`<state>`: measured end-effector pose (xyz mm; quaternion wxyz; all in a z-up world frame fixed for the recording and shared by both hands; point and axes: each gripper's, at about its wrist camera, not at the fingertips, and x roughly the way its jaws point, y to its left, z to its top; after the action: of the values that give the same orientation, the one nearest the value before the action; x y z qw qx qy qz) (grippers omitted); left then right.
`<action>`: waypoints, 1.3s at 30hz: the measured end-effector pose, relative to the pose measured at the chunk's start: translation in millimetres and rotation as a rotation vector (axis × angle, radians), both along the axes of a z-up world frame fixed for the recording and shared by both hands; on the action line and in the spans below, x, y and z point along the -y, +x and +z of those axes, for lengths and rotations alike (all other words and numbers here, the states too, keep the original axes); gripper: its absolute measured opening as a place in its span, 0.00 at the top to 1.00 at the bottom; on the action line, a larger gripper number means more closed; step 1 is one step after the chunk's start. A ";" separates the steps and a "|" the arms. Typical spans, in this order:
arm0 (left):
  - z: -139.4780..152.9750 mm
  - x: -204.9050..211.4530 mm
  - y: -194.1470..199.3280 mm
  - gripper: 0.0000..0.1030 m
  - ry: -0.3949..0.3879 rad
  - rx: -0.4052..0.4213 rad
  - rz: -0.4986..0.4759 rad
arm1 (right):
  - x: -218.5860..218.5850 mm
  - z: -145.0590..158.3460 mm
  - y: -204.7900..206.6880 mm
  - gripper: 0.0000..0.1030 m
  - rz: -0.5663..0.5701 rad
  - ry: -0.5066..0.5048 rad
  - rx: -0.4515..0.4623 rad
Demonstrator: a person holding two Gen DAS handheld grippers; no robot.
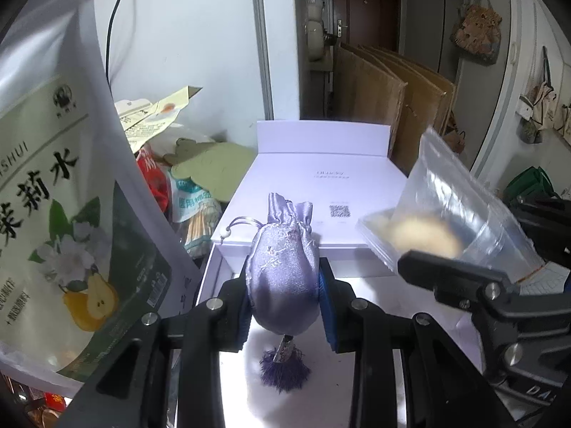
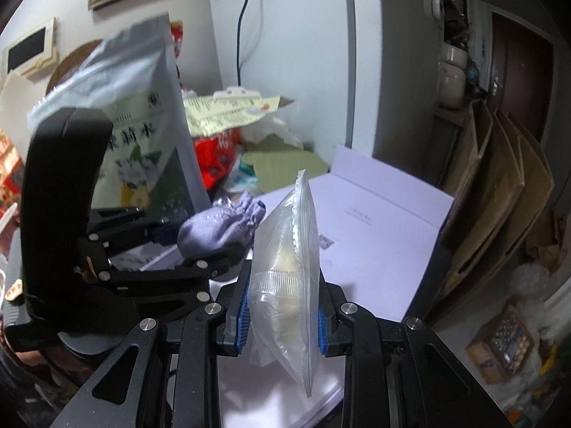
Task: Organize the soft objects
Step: 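Carry pouch and zip bag over the white box while right gripper opens to drop bag, then open the left gripper to drop the purple pouch into the white box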
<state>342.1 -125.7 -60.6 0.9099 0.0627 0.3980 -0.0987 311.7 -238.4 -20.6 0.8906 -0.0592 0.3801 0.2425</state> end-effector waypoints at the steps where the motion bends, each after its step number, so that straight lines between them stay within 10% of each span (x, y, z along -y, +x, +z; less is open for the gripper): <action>1: -1.0 -1.8 0.3 0.69 -0.002 0.001 0.004 | -0.8 -4.2 2.3 0.72 0.000 -0.004 -0.010; 14: -7.7 -4.0 4.2 0.69 0.035 -0.037 0.042 | -1.6 -28.5 7.9 0.61 -0.045 -0.059 -0.065; 31: 35.7 -5.0 -10.0 0.67 0.074 0.003 0.112 | 20.8 18.5 -8.2 0.51 -0.122 -0.065 0.002; 36: 56.2 -9.1 -17.6 0.25 0.046 0.041 0.121 | 23.6 37.3 -14.1 0.50 -0.141 -0.055 0.031; 39: 70.6 -12.1 -25.5 0.24 0.031 0.075 0.121 | 25.9 47.5 -17.0 0.50 -0.149 -0.038 0.042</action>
<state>316.6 -113.6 10.0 0.9274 0.0561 0.3682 -0.0351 294.7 -264.4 26.9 0.9128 -0.0526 0.3690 0.1672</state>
